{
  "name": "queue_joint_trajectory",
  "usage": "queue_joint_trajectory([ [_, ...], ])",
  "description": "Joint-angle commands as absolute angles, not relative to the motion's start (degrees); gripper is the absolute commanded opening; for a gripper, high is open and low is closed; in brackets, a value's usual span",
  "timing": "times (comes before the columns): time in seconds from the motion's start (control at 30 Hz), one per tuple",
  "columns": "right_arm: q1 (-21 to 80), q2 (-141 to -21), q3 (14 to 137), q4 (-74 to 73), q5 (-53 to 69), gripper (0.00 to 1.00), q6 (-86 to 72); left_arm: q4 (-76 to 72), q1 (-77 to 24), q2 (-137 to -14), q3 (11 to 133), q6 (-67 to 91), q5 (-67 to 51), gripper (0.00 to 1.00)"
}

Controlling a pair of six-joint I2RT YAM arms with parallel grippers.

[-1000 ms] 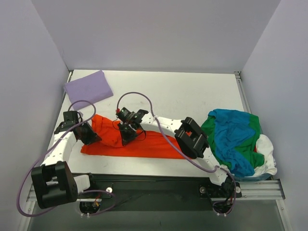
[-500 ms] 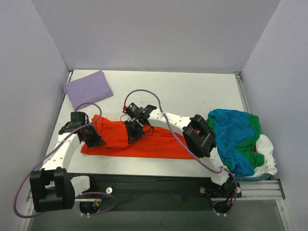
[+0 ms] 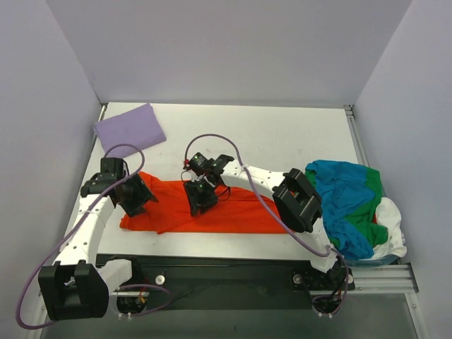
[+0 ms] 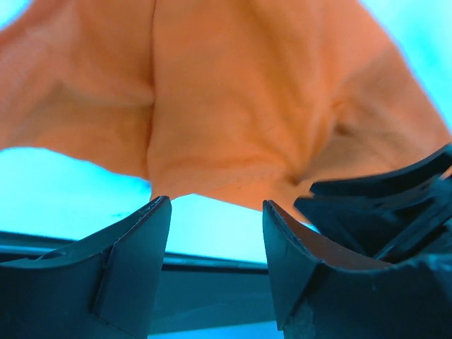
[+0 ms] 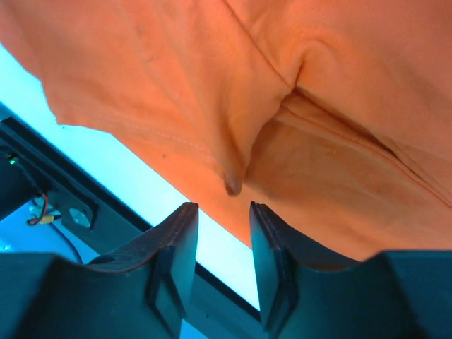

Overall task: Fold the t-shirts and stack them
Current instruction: Fold the other side of the tshirt into a rectangle

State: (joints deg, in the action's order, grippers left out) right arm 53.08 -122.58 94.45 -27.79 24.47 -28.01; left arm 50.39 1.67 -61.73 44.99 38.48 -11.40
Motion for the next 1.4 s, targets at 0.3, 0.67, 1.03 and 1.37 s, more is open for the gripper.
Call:
queue_joint_trajectory([
  [0.3,41.58,-105.04,85.71,-31.9,22.68,0.44,-21.89,43.34,4.3,-77.49,62.04,32.87,-0.71,0.56],
  [0.67,23.83,-100.9,71.65,-29.19,19.07,0.44,-19.69,37.71,6.24,-92.01,70.48,31.2,2.28,0.54],
  [1.03,18.81,-105.64,67.32,-27.07,18.02,0.43,-20.04,35.16,6.85,-102.3,76.02,31.64,2.73,0.51],
  [1.37,17.75,-107.49,68.03,-27.16,18.72,0.43,-20.57,34.1,6.5,-106.79,77.43,32.78,1.85,0.45],
])
